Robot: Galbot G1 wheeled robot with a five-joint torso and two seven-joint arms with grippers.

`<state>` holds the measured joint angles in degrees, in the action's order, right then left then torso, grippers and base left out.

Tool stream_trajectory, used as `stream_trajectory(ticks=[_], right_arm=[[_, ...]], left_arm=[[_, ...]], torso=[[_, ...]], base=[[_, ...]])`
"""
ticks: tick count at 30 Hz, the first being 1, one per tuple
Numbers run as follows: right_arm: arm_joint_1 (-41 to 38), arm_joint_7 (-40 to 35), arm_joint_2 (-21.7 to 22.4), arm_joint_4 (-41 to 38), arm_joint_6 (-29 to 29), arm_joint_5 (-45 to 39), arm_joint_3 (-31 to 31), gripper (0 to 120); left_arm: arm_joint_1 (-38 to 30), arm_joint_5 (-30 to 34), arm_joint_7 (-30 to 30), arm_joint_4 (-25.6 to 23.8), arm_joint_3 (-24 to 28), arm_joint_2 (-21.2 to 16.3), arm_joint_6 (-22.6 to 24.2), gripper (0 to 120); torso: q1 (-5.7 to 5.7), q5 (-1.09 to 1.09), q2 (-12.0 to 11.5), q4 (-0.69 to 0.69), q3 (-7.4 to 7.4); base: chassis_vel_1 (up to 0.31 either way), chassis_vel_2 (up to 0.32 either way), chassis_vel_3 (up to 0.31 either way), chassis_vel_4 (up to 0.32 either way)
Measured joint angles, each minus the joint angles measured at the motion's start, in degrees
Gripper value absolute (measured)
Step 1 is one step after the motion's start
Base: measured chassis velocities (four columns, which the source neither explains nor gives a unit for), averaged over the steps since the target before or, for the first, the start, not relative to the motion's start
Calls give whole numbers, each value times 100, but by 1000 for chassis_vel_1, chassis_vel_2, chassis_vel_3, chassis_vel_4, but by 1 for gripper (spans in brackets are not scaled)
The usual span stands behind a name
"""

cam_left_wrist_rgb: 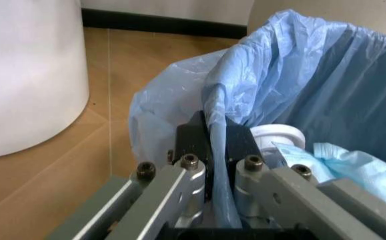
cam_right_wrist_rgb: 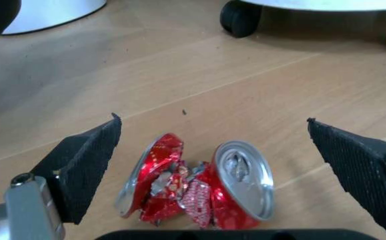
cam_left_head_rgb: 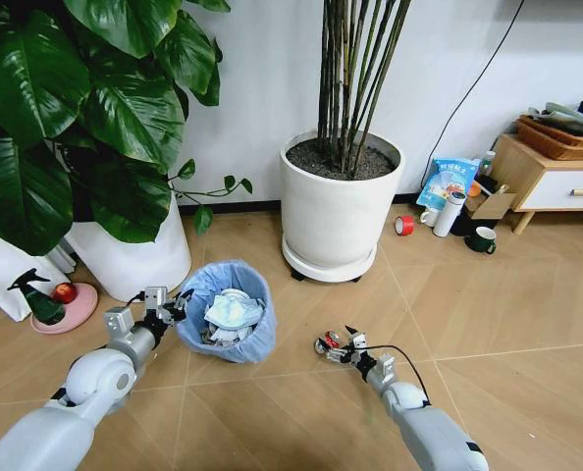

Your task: Pick up the trash bin and place the garbage on the floor into it.

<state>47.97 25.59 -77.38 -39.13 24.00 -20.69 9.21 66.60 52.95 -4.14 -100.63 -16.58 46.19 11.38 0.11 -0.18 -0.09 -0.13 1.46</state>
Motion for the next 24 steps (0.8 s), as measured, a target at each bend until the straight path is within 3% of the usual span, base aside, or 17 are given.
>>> stream_trajectory(ticks=[10,24], right_arm=[[-115,161,-50,177,-34,3,-101,96],[-173,336,-35,304,-91,-15,-160,45]], left_arm=[[-31,17,8,27,-4,-10,-5,0],[-51,31,9,36,-2,-7,-6,0]], torso=[[0,0,0,0,0],[0,0,1,0,0]], base=[[0,0,0,0],[0,0,0,0]])
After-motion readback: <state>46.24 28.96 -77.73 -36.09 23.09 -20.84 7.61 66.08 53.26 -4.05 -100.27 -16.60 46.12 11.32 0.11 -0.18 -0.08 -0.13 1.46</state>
